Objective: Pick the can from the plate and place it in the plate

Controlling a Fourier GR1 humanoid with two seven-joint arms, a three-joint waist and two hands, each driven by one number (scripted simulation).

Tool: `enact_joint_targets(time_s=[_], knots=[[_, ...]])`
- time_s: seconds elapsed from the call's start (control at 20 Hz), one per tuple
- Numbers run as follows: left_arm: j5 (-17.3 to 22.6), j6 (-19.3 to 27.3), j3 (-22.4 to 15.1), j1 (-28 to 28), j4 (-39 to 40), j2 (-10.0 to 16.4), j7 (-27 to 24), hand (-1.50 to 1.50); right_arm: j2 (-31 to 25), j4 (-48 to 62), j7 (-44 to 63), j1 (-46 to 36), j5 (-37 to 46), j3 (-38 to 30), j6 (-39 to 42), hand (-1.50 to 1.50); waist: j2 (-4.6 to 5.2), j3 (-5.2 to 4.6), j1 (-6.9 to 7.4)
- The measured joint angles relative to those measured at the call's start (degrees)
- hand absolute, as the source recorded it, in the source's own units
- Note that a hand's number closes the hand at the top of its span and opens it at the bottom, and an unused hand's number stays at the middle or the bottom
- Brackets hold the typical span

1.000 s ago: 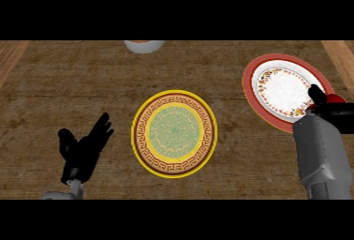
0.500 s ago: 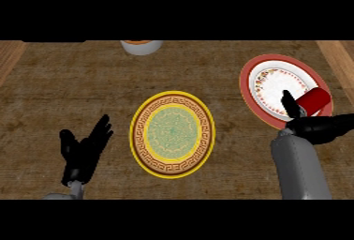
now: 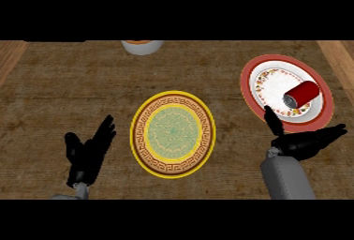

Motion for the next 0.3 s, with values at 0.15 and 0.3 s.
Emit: enact_joint_targets(time_s=[0.15,0.3], knots=[[0.4,-1.0,0.9,-0.2,0.3,0.7,-0.2,0.00,0.0,-0.5,4.1,1.1,3.0,1.8,0.6,-1.50,0.07,0.01,0.10],[0.6,-1.2,1.3,-0.5,0.2,0.9,0.5,0.00,0.1,-2.0,5.4,3.2,5.5,4.1,1.0,-1.50,0.09,-0.02,0.10]])
